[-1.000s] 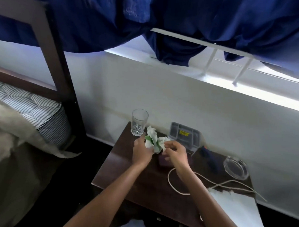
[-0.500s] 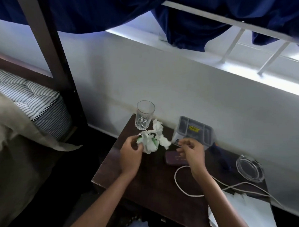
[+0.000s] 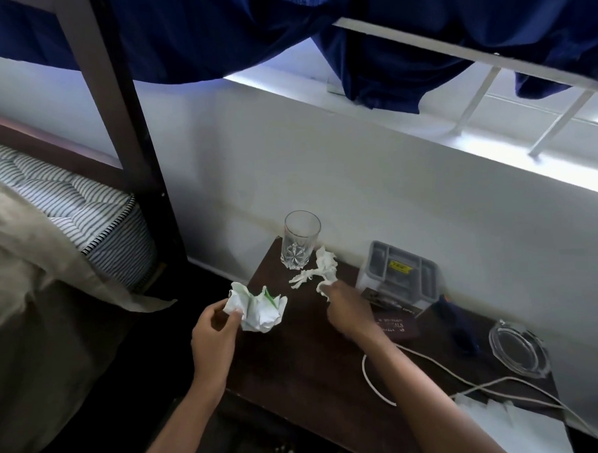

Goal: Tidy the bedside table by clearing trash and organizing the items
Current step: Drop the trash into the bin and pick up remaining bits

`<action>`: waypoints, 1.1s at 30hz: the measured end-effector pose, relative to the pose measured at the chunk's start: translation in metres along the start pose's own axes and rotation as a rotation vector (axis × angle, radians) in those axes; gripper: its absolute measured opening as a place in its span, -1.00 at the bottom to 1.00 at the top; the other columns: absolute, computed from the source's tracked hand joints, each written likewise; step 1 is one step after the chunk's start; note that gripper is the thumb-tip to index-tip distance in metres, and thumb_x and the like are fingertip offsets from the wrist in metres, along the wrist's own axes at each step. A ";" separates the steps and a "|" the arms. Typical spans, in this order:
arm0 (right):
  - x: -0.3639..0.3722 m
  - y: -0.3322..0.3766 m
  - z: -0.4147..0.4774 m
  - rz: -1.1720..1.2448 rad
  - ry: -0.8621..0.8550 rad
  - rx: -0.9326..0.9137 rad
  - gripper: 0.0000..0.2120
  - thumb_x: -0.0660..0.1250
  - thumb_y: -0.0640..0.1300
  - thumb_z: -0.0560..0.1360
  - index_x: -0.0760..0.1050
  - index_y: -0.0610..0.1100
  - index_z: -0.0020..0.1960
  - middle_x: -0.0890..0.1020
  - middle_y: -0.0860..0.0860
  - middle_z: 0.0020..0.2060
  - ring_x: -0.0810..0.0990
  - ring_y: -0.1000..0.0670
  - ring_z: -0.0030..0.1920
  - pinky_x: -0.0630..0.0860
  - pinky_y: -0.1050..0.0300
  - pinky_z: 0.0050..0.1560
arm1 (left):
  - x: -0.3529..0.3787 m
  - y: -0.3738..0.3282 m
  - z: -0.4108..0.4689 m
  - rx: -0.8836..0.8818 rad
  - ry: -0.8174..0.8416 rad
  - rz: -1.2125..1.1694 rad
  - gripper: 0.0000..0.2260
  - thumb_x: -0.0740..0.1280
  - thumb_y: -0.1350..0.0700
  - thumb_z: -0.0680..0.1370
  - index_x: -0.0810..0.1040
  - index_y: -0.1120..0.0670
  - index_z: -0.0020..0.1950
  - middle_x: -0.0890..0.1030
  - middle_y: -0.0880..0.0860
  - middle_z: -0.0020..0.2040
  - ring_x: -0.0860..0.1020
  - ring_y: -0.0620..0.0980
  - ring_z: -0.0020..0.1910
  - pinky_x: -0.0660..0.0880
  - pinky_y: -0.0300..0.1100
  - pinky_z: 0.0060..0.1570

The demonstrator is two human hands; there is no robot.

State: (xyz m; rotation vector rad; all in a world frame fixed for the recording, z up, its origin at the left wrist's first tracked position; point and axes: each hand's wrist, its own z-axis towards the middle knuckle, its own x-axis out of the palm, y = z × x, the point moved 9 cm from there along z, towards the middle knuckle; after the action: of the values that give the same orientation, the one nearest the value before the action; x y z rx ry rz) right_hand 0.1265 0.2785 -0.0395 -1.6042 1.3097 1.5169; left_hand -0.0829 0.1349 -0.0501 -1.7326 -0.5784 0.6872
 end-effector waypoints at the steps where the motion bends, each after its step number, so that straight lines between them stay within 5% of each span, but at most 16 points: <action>1: 0.005 0.005 0.000 -0.053 0.019 -0.010 -0.57 0.11 -0.35 0.43 0.42 -0.13 0.26 0.45 -0.13 0.19 0.45 -0.21 0.22 0.46 -0.05 0.06 | -0.002 0.002 -0.001 -0.011 0.003 -0.019 -0.79 0.35 0.18 0.51 0.55 0.12 0.14 0.62 0.05 -0.01 0.57 0.02 0.01 0.47 -0.12 0.01; 7: 0.023 0.042 -0.019 -0.104 -0.001 -0.166 -0.78 0.14 -0.34 0.49 0.48 -0.22 0.07 0.48 -0.14 0.08 0.50 -0.19 0.10 0.46 -0.04 -0.07 | -0.011 0.004 -0.006 -0.076 0.017 -0.133 -0.77 0.33 0.21 0.52 0.54 0.16 0.17 0.61 0.08 0.02 0.57 0.01 0.03 0.44 -0.14 0.03; 15: -0.005 -0.005 -0.099 1.069 0.009 0.204 -0.73 0.33 -0.49 0.36 0.62 -0.14 -0.27 0.61 0.02 -0.41 0.56 0.12 -0.38 0.48 0.26 -0.30 | -0.025 -0.021 -0.027 -0.112 0.074 -0.163 -0.77 0.34 0.21 0.51 0.54 0.22 0.15 0.61 0.14 -0.01 0.57 0.05 -0.01 0.46 -0.13 0.00; 21: -0.057 -0.059 -0.214 1.481 -0.078 0.266 -0.73 0.25 -0.56 0.36 0.59 -0.27 -0.30 0.59 -0.10 -0.44 0.54 0.03 -0.48 0.54 0.17 -0.41 | -0.021 -0.052 -0.074 -0.085 0.160 -0.160 -0.86 0.31 0.25 0.53 0.53 0.20 0.07 0.54 0.02 -0.24 0.55 -0.21 -0.38 0.40 -0.54 -0.48; 27: -0.056 -0.139 -0.345 1.558 -0.345 0.425 -0.82 0.24 -0.58 0.36 0.53 -0.37 -0.22 0.62 -0.10 -0.45 0.59 -0.02 -0.44 0.59 0.16 -0.41 | 0.030 -0.066 -0.154 -0.101 0.417 -0.185 -0.81 0.33 0.22 0.52 0.51 0.22 0.12 0.59 0.09 -0.16 0.57 -0.08 -0.28 0.51 -0.23 -0.19; 31: -0.032 -0.185 -0.429 1.543 -0.475 0.549 -0.85 0.28 -0.55 0.37 0.55 -0.37 -0.20 0.65 -0.09 -0.40 0.63 -0.01 -0.39 0.61 0.15 -0.33 | 0.083 -0.073 -0.231 -0.070 0.631 -0.112 -0.82 0.31 0.23 0.54 0.52 0.16 0.13 0.60 0.03 -0.17 0.59 -0.13 -0.31 0.55 -0.36 -0.38; 33: -0.018 -0.205 -0.469 1.501 -0.541 0.621 -0.84 0.31 -0.52 0.37 0.58 -0.32 -0.22 0.66 -0.10 -0.36 0.61 -0.07 -0.32 0.57 0.07 -0.22 | 0.108 -0.071 -0.269 -0.047 0.731 -0.058 -0.80 0.32 0.20 0.53 0.53 0.16 0.15 0.62 0.01 -0.15 0.60 -0.14 -0.28 0.58 -0.29 -0.26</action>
State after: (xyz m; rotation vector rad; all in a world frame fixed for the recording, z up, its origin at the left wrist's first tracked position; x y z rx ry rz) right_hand 0.5032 -0.0618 0.0260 0.4281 2.3921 1.6878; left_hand 0.1808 0.0436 0.0565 -1.8443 -0.1307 -0.0276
